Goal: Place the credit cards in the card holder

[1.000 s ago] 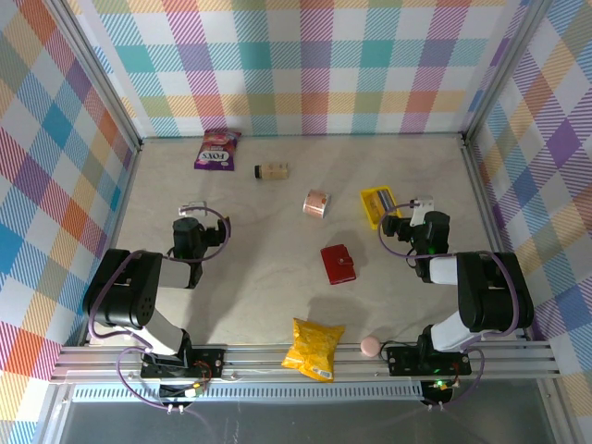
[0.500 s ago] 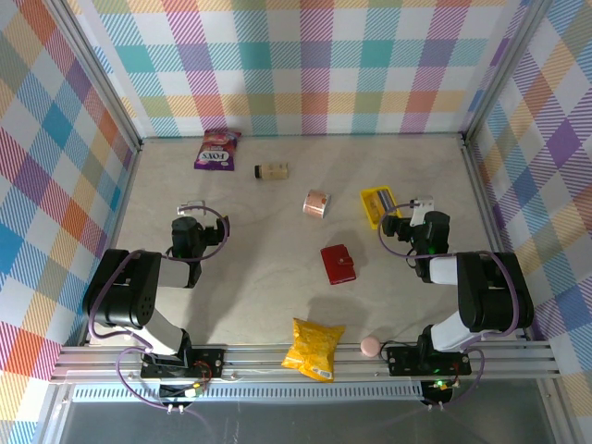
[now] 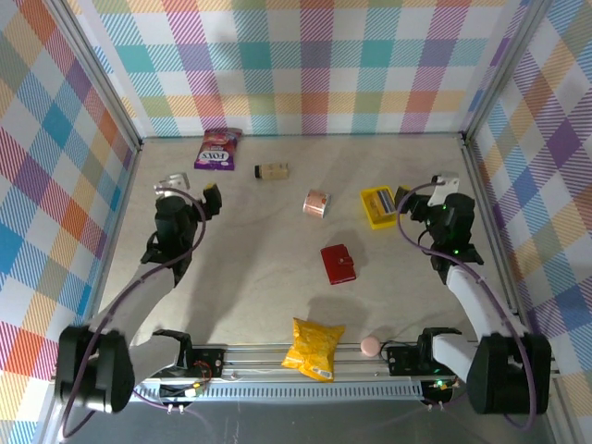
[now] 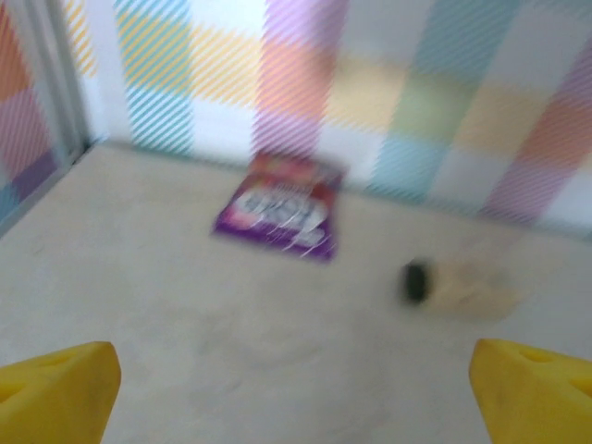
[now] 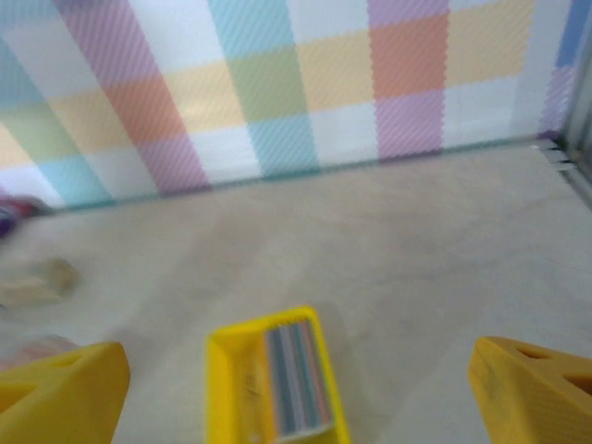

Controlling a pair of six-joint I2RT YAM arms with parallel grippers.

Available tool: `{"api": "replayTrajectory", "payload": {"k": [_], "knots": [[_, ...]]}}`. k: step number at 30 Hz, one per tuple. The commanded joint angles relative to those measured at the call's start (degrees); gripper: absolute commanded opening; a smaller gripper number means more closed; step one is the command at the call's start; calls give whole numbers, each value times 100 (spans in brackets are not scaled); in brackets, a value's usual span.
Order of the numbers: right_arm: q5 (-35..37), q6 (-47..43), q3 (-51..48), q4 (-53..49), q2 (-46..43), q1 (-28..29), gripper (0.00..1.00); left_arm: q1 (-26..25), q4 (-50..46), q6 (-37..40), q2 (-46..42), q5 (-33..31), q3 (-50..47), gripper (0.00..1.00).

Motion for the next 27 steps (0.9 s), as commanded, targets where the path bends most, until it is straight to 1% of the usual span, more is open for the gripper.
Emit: {"api": "replayTrajectory", "payload": {"k": [1,2,3,4,5,7,10,12,14,17,19,21,22,24,27], "knots": [[-1378,1312,350,-1582,-255,46,91,-549,-1459,-1138,-510,395,169,94],[-2010,1640,398,-1555,-259,82,87,-785,-1461,-1312,-633,495,146,94],[-2384,1873,510,-1718,-227,164,84,-987,-1440,-1471,-716,583,113,95],[-2472,1968,630,-1942,-187,293,84,-1130,-1451,-1625,-757,638,80,95],[-2434,1926,790,-2248,-137,448,82,-1244,-1440,-1781,-769,733,37,95],[-2088,1833,1037,-2859,-1,680,80,-1336,-1364,-2149,-707,932,-95,95],[-2072,1560,1182,-3160,365,850,73,-1347,-1049,-2458,-429,1545,-198,95],[-2089,1272,1234,-3223,622,966,67,-1356,-790,-2395,-101,2204,-189,94],[-2034,1055,1203,-3199,801,1100,65,-1364,-811,-2194,204,2681,-57,94],[-2117,859,973,-2955,1016,1293,63,-1373,-442,-2165,405,3057,-239,95],[-2135,704,849,-2833,1148,1466,62,-1415,54,-2254,424,3023,-580,96],[-2022,607,836,-2833,1329,1608,62,-1444,391,-2370,542,2773,-832,98],[-1985,604,875,-2862,1387,1646,62,-1444,372,-2372,631,2668,-830,98],[-1939,675,918,-2877,1513,1699,62,-1478,19,-2537,842,2361,-685,95],[-1796,946,1003,-3015,1553,1724,62,-1632,-29,-2735,1004,2340,-709,94]]}}
